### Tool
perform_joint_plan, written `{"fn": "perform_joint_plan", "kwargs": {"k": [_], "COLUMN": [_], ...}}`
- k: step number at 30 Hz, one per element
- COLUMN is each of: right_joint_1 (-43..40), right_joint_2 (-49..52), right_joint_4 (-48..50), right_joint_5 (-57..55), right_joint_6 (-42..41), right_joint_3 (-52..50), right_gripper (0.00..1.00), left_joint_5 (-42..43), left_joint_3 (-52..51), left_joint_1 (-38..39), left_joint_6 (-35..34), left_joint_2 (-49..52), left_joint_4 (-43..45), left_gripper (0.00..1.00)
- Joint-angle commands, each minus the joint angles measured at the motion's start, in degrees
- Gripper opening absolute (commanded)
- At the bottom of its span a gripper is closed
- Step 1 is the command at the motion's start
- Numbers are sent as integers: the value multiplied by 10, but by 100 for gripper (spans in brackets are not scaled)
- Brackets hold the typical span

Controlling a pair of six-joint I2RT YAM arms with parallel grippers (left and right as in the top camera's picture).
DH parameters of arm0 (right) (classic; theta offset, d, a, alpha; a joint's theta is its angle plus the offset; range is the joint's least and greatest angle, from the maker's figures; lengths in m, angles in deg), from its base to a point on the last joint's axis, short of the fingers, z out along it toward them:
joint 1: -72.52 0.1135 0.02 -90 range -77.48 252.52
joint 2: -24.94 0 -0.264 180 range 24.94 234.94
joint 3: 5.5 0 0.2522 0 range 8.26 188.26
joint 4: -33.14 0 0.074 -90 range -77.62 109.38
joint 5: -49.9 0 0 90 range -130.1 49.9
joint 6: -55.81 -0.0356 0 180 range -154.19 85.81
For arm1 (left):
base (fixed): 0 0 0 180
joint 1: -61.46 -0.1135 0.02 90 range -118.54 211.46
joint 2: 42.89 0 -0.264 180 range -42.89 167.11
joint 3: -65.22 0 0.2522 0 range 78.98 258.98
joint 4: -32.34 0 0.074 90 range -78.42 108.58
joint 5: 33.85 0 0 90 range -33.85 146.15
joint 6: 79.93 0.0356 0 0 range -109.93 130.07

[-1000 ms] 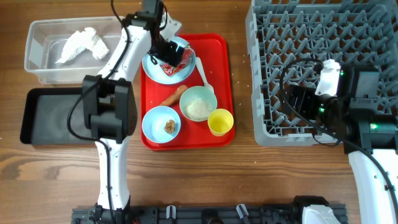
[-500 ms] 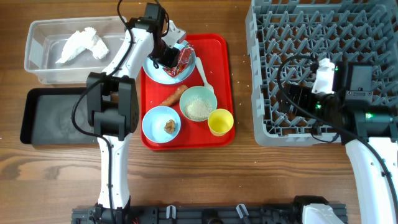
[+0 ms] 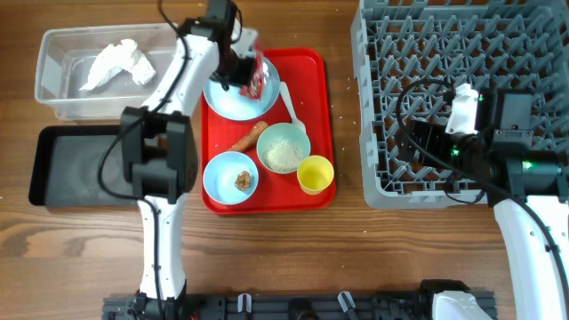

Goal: Sort waste into correct bins and load items into the dishwasher rack
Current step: 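Grasp the red wrapper from the plate and drop it in the bin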

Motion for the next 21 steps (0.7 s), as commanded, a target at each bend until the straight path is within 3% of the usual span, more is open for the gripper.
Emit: {"fn": "perform_joint_plan", "kwargs": {"k": [1, 6, 13, 14, 15, 16, 18, 21], "right_joint_1": [-1, -1, -1, -1, -1, -1, -1, -1], "right_joint_2": [4, 4, 4, 4, 4, 4, 4, 4], "right_joint_4": [0, 0, 0, 0, 0, 0, 1, 3], "right_joint_5": [10, 10, 10, 10, 10, 10, 10, 10], "right_joint_6": [-5, -6, -17, -17, -17, -17, -16, -16], "right_joint_3": [4, 4, 4, 4, 4, 4, 4, 4], "right_gripper": [97, 97, 97, 97, 97, 97, 97, 97], "left_joint_5": [-76, -152, -143, -143, -143, -136, -128, -128], "left_joint_3": [30, 26, 16, 16, 16, 16, 17, 18], "left_joint_1": [-34, -103, -205, -209, -210, -210, -208, -206], "left_joint_6": [-99, -163, -173, -173, -173, -173, -173, -173], "left_joint_2": [-131, -141, -78, -67, -63, -60, -65, -93], "left_joint_4": [6, -9, 2, -7, -14, -22, -30, -33], "left_gripper": [4, 4, 8, 29, 62, 81, 99, 100]}}
